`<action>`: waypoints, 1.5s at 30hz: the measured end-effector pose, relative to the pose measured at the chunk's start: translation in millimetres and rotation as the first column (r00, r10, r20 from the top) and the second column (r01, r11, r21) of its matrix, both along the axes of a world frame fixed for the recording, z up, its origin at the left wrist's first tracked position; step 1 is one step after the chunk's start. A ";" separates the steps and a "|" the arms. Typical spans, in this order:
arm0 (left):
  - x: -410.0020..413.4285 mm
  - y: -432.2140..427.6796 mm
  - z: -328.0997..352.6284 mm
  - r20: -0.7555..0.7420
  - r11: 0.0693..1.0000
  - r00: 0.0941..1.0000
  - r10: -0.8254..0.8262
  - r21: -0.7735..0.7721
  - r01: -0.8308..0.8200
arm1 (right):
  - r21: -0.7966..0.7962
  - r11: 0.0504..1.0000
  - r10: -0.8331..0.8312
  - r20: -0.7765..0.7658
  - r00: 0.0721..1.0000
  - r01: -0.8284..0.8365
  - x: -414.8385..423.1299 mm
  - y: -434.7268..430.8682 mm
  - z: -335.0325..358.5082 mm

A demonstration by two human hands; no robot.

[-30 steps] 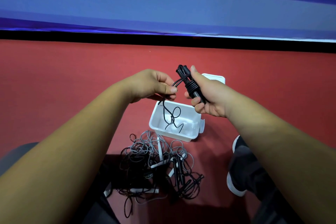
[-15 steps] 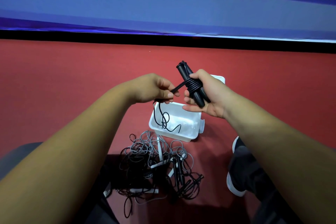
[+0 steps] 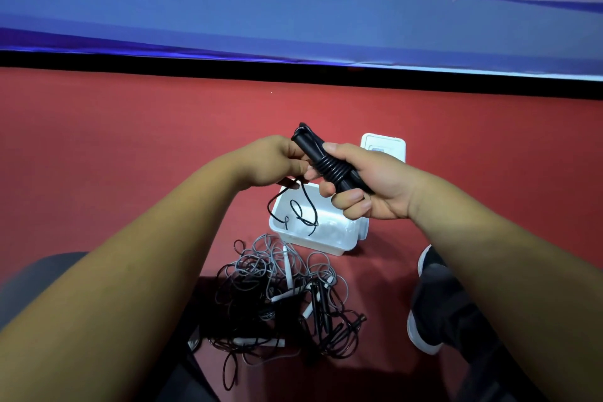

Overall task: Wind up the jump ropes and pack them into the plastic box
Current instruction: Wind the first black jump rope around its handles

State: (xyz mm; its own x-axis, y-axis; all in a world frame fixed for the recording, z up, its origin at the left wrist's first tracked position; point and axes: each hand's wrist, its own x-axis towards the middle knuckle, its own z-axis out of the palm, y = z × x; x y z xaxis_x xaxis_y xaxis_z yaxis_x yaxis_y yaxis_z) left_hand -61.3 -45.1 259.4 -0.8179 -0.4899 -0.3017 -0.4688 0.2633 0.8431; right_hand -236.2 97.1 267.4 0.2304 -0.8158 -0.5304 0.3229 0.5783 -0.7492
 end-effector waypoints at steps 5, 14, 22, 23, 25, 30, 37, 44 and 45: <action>-1.7 4.0 5.7 -0.089 0.989 0.994 0.061 0.138 -0.048 | 0.026 0.993 0.115 0.115 0.987 -0.119 -0.7 5.2 -4.4; -7.3 -2.7 13.6 -0.179 0.997 0.983 0.038 0.072 -0.025 | 0.057 0.931 0.340 0.222 0.914 -0.361 0.7 9.9 -15.9; -13.0 -3.1 27.3 -0.163 0.989 0.986 0.030 -0.136 -0.052 | 0.222 0.952 0.235 -0.098 0.967 -0.209 3.6 3.4 -24.5; -13.6 -3.5 28.8 -0.148 0.979 0.989 0.026 -0.198 -0.056 | 0.229 0.961 0.191 -0.140 0.972 -0.156 3.7 1.7 -26.1; -14.3 -3.9 30.3 -0.117 0.943 0.993 0.015 -0.329 -0.053 | 0.232 0.971 0.106 -0.210 0.972 -0.056 3.9 -1.2 -28.1; -10.8 -4.2 37.9 -0.004 0.804 0.994 -0.107 -0.589 0.084 | 0.230 0.959 -0.116 -0.210 0.971 0.164 1.4 -5.3 -30.1; -8.4 -2.9 36.3 0.140 0.821 0.985 -0.105 -0.547 0.165 | 0.154 0.934 -0.304 -0.127 0.944 0.322 -4.2 -8.3 -20.0; -19.2 6.2 14.7 0.237 0.753 0.971 0.035 -0.645 0.130 | 0.133 0.851 -0.500 -0.094 0.861 0.509 6.9 -10.8 -26.7; -19.4 6.6 12.0 0.224 0.768 0.974 0.040 -0.630 0.113 | 0.134 0.846 -0.507 -0.097 0.856 0.516 5.5 -10.7 -27.2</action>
